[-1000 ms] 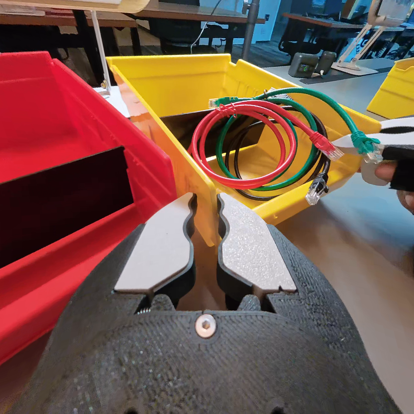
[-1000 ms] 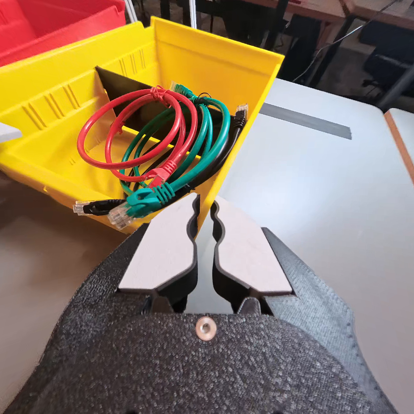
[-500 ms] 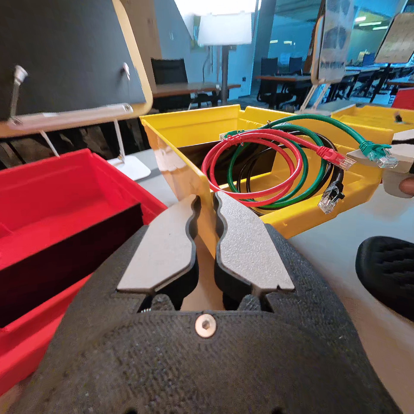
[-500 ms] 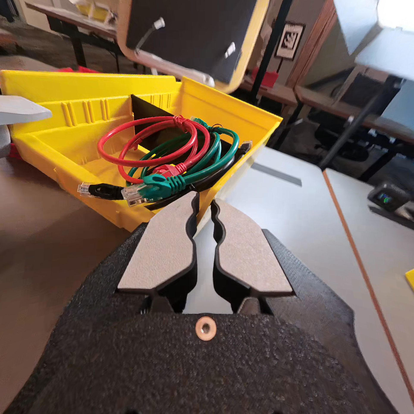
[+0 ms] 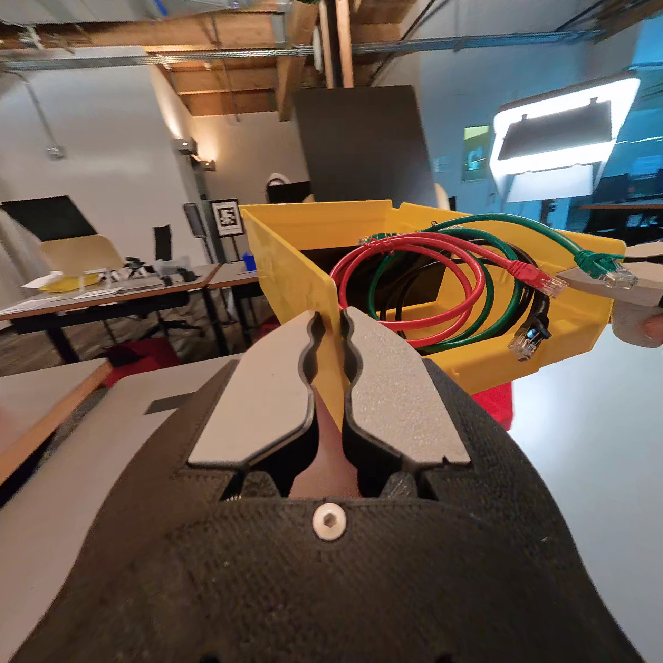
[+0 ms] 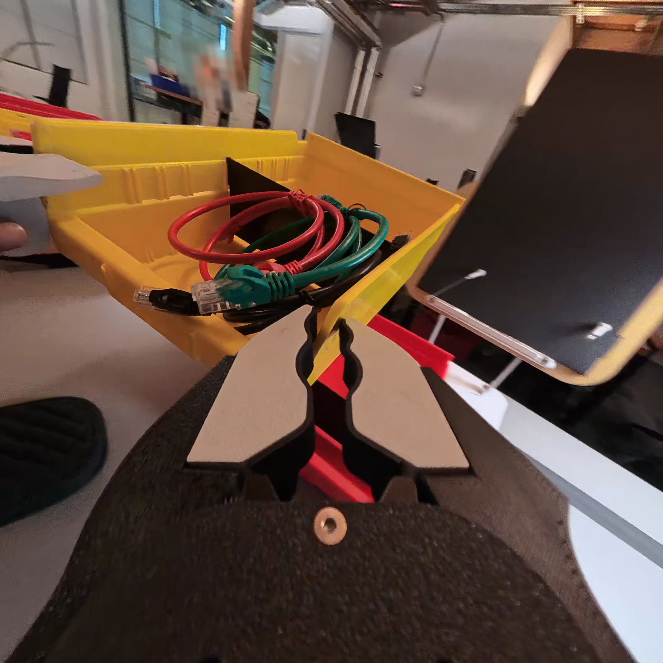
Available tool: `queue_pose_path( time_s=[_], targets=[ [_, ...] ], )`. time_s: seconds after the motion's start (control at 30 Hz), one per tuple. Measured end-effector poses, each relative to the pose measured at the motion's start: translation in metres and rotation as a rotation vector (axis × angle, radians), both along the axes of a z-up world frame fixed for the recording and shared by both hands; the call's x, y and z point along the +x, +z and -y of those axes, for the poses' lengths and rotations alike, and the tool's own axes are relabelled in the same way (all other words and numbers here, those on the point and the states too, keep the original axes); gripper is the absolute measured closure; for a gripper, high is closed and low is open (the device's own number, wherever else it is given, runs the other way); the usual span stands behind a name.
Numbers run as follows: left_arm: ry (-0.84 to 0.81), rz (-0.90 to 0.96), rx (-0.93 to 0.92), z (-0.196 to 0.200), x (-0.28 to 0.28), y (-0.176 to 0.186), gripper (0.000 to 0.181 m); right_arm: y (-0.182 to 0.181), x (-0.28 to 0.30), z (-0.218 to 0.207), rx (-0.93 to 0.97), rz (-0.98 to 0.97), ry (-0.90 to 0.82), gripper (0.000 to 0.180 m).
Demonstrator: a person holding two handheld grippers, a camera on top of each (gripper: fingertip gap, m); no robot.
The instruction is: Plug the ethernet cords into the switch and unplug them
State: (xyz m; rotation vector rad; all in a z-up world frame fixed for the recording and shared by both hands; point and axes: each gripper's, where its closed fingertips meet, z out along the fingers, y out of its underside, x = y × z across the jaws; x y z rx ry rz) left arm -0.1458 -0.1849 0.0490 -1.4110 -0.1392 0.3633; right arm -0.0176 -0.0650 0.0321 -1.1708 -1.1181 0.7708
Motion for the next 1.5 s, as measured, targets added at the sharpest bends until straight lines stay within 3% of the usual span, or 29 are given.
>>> queue_pose_path(
  time_s=[0.03, 0.2, 0.4, 0.6, 0.77, 0.83, 0.93, 1.07, 1.17, 1.27, 1.4, 1.5],
  targets=[
    [0.021, -0.004, -0.004, 0.013, -0.011, -0.002, 0.171, -0.003, -0.014, 0.009, -0.005, 0.0, 0.028, 0.169],
    [0.112, -0.01, -0.061, 0.066, -0.059, -0.031, 0.17, -0.037, -0.076, 0.05, -0.063, 0.029, 0.137, 0.168],
    [0.165, 0.059, -0.128, 0.096, -0.102, -0.101, 0.17, -0.105, -0.129, 0.07, -0.116, 0.12, 0.215, 0.168],
    [0.132, 0.158, -0.187, 0.078, -0.115, -0.171, 0.17, -0.166, -0.13, 0.057, -0.136, 0.213, 0.165, 0.168],
    [0.1, 0.157, -0.339, 0.048, -0.111, -0.2, 0.17, -0.185, -0.117, 0.033, -0.13, 0.255, 0.061, 0.167],
    [0.044, 0.183, -0.402, 0.038, -0.11, -0.208, 0.168, -0.191, -0.113, 0.036, -0.14, 0.297, 0.099, 0.146],
    [-0.022, 0.215, -0.438, 0.03, -0.107, -0.199, 0.153, -0.176, -0.096, 0.044, -0.133, 0.295, 0.222, 0.131],
    [-0.01, -0.04, -0.521, 0.028, -0.098, -0.166, 0.133, -0.158, -0.066, 0.013, -0.016, 0.419, 0.261, 0.119],
    [-0.165, -0.075, -0.717, 0.015, -0.066, -0.177, 0.12, -0.171, -0.053, -0.026, 0.074, 0.625, 0.25, 0.114],
    [-0.292, -0.128, -0.926, 0.005, -0.044, -0.205, 0.118, -0.206, -0.049, -0.047, 0.154, 0.881, 0.3, 0.109],
    [-0.321, -0.321, -1.216, -0.001, -0.037, -0.245, 0.116, -0.241, -0.049, -0.069, 0.27, 1.118, 0.315, 0.112],
    [-0.353, -0.4, -1.31, -0.009, -0.035, -0.26, 0.128, -0.254, -0.047, -0.073, 0.247, 1.174, 0.344, 0.139]
  ],
)
